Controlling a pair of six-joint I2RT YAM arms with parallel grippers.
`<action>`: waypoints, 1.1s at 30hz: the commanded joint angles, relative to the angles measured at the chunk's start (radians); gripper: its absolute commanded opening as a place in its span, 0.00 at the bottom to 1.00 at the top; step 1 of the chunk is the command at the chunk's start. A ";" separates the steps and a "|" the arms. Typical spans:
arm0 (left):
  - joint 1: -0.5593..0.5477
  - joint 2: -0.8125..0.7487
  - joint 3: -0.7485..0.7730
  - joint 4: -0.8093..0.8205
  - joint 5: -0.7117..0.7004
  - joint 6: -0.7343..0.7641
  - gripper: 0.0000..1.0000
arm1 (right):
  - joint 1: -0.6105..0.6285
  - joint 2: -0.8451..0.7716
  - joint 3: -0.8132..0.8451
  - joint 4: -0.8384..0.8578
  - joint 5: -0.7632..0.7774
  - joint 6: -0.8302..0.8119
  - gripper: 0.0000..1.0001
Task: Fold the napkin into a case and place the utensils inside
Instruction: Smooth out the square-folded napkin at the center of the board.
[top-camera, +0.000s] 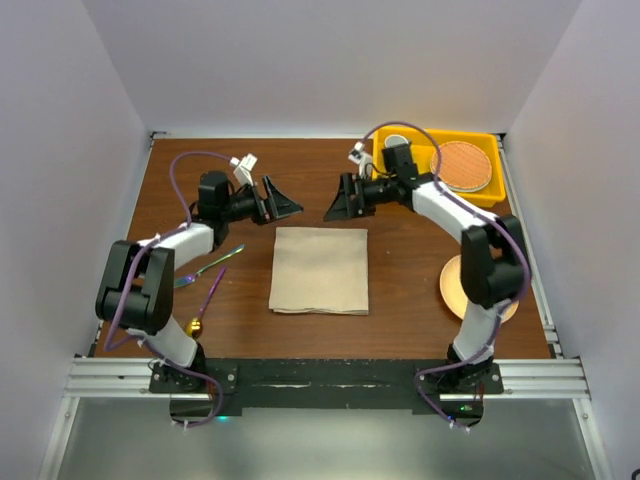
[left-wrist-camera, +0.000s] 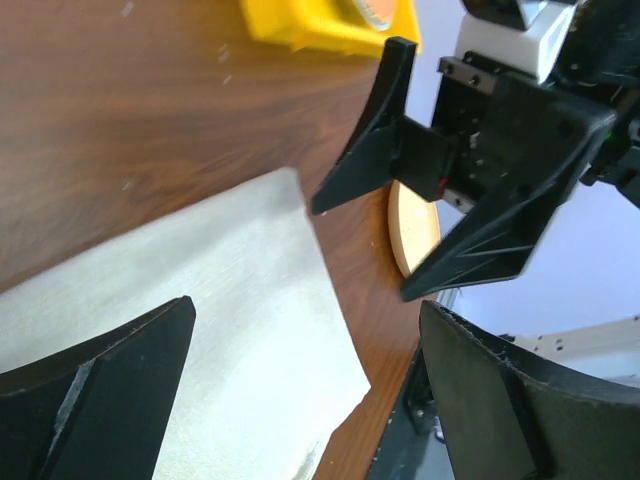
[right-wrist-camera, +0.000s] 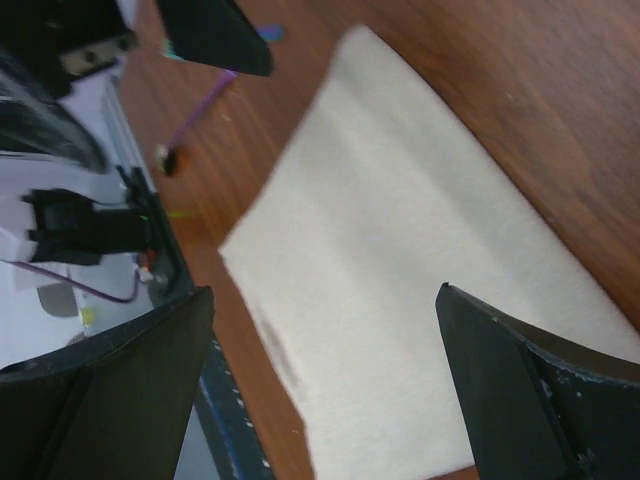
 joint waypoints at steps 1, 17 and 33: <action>-0.009 -0.032 0.009 0.036 0.000 -0.001 1.00 | 0.006 -0.164 -0.136 0.420 0.025 0.432 0.98; -0.095 0.358 0.138 0.228 -0.125 -0.285 1.00 | 0.003 0.179 -0.126 0.624 0.044 0.671 0.98; -0.024 0.335 -0.003 0.143 -0.132 -0.217 1.00 | -0.083 0.354 -0.025 0.452 0.030 0.387 0.98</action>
